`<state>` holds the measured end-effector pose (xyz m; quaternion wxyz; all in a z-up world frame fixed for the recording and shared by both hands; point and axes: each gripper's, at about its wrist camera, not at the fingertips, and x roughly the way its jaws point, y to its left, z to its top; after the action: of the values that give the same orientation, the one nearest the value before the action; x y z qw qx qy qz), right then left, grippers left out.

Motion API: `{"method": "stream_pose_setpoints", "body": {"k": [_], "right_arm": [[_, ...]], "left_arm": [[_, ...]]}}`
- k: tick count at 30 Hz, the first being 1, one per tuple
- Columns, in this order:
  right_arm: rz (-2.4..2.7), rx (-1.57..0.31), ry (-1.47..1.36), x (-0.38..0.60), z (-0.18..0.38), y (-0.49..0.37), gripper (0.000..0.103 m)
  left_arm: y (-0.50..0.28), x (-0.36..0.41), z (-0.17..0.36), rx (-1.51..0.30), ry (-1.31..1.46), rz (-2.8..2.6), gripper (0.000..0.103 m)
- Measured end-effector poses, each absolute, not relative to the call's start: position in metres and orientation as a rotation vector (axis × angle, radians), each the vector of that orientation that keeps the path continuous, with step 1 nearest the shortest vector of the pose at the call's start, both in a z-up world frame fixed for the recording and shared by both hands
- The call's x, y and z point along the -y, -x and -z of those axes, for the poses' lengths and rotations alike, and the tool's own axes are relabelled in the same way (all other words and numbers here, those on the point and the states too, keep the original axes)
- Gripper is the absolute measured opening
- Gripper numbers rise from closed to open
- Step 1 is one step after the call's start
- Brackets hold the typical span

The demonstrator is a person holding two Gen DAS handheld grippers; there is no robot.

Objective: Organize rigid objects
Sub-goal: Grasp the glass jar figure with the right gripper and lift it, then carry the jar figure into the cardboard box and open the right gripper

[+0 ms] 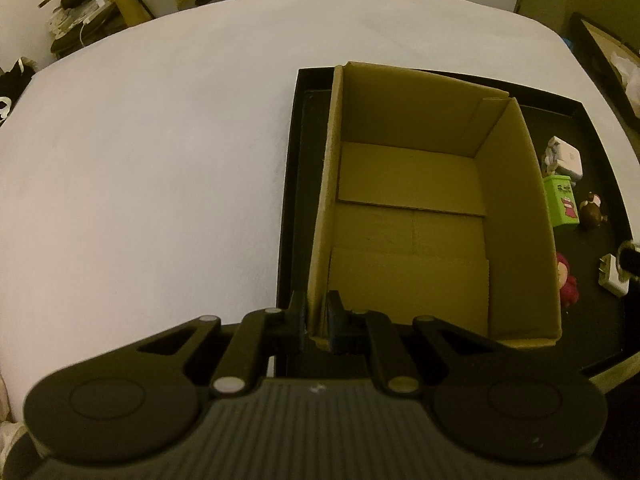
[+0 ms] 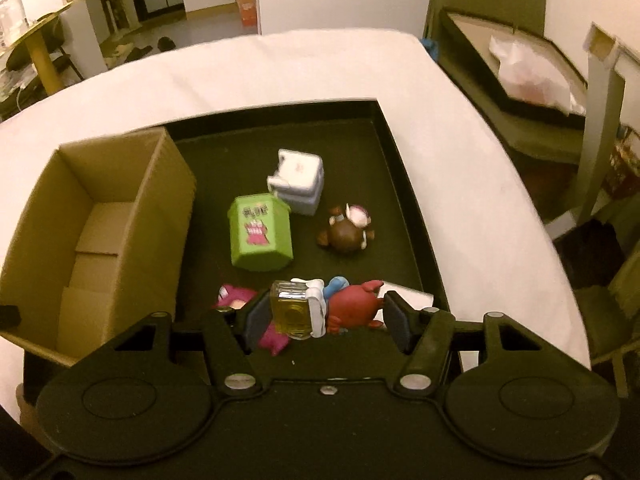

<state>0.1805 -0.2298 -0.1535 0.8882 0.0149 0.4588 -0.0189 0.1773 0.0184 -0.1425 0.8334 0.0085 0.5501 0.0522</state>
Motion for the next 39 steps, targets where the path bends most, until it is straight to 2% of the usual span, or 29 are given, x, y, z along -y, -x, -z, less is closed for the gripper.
{"method": "stream_pose_setpoints", "body": {"k": [25,39], "right_arm": [[-0.084,-0.824,0.086,0.155,0.107,-0.194,0.059],[-0.264,-0.792,0.216,0.100,0.104,-0.205,0.059]], "left_arm": [[-0.173,-0.024,0.140,-1.160,0.019,-0.080,0.010],[-0.177,-0.032,0.143,-1.180,0.129,0.024,0.011]]}}
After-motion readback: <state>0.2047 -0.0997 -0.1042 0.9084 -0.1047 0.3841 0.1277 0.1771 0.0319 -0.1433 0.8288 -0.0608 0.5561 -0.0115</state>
